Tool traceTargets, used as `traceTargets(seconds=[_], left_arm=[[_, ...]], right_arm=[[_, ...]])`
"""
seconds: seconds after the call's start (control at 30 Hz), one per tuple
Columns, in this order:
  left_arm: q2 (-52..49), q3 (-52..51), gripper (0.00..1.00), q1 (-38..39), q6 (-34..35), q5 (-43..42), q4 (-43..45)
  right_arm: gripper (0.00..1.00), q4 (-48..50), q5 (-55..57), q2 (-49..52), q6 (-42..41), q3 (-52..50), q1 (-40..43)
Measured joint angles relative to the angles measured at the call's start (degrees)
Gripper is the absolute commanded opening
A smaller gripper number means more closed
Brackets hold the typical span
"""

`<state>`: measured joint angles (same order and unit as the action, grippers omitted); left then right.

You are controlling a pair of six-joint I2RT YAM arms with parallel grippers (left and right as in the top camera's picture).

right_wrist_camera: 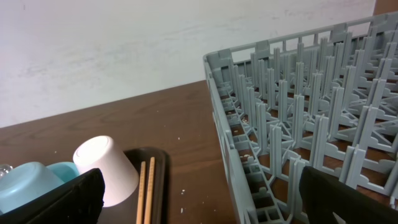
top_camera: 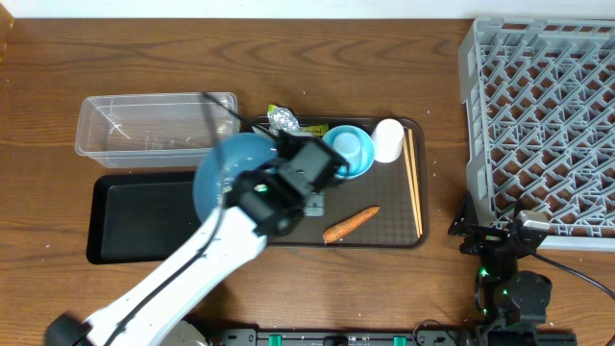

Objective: Sort waste into correct bins and load items into the dishwasher rack
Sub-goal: 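Lift the blue bowl and carry it left over the black tray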

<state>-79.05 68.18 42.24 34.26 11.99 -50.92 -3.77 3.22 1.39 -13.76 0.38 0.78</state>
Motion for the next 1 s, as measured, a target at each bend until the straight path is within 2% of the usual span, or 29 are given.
traceTargets(seconds=[0.23, 0.6, 0.73, 1.0], left_arm=[[7.28, 0.0, 0.06, -8.31, -1.01, -0.48, -1.88], [7.89, 0.0, 0.06, -22.97, -8.7, -7.54, -1.81], [7.89, 0.0, 0.06, -27.85, -11.85, -11.41, -1.49], [7.74, 0.0, 0.06, -38.36, -17.59, -24.5, 1.18]], right_arm=[[0.99, 0.0, 0.0, 0.0, 0.0, 0.0, 0.0], [0.99, -0.02, 0.0, 0.0, 0.0, 0.0, 0.0], [0.99, 0.0, 0.0, 0.0, 0.0, 0.0, 0.0], [0.99, 0.0, 0.0, 0.0, 0.0, 0.0, 0.0]])
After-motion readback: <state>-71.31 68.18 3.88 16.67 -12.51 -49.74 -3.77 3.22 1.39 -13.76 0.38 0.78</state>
